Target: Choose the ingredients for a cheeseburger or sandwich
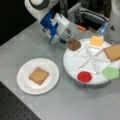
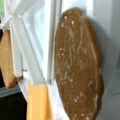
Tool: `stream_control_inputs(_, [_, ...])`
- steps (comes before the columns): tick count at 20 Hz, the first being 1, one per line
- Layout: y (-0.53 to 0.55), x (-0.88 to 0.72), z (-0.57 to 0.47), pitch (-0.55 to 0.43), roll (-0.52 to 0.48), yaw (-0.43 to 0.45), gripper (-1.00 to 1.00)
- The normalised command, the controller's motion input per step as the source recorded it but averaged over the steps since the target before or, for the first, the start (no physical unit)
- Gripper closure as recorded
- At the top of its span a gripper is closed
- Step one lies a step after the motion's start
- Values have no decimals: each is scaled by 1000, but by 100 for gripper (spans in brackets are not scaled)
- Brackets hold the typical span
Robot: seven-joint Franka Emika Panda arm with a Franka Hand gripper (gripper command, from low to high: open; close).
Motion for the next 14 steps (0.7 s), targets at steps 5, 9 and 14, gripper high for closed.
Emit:
stream_control_inputs(5, [-82, 190, -95, 35, 279, 7, -100])
stream_control_inputs(9, [-87, 184, -160, 10, 278, 14, -100])
stream_control_inputs(14, [-122, 171, -126, -14, 266, 40, -100])
